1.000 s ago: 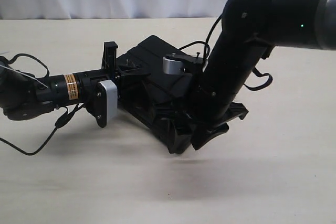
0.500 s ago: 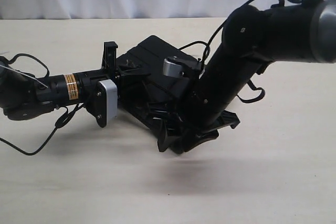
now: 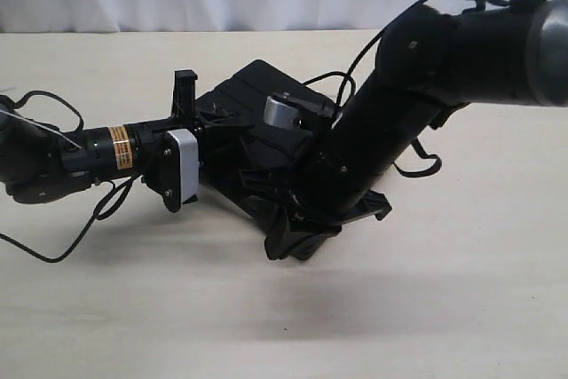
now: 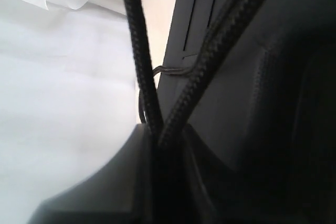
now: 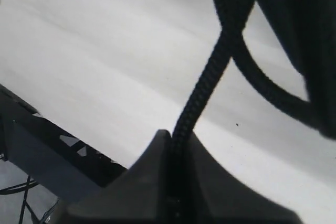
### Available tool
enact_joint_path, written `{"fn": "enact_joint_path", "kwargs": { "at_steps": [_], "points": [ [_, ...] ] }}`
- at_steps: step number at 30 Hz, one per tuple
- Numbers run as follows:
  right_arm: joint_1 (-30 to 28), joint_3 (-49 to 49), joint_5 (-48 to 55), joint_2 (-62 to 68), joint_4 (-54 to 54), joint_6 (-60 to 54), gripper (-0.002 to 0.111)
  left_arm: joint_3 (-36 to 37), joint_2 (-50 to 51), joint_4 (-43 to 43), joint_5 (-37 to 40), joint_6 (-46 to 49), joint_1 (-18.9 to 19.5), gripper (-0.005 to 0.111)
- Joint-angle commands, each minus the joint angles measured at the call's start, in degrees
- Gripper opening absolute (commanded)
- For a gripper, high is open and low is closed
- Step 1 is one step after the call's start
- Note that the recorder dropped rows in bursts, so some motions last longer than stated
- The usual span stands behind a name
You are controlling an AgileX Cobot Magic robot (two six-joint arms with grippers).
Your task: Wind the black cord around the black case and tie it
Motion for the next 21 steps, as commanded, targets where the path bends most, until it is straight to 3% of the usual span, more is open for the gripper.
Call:
{"fn": "enact_joint_path", "kwargs": {
  "at_steps": [1, 14, 21],
  "points": [
    [-0.04, 0.26, 0.37, -5.49, -0.26, -1.67, 0.004, 0.12, -0.4, -0.15, 0.24, -3.21, -0.49, 0.0],
    [-4.34, 0.26, -2.62, -16.78, -5.01, -2.77, 0.004, 0.12, -0.4, 0.72, -2.73, -4.29, -0.49, 0.0],
    [-4.33, 0.26, -3.54, -16.79, -5.01, -3.15, 0.004, 0.12, -0.4, 0.42, -3.64, -10.9, -0.49, 0.0]
  ]
}}
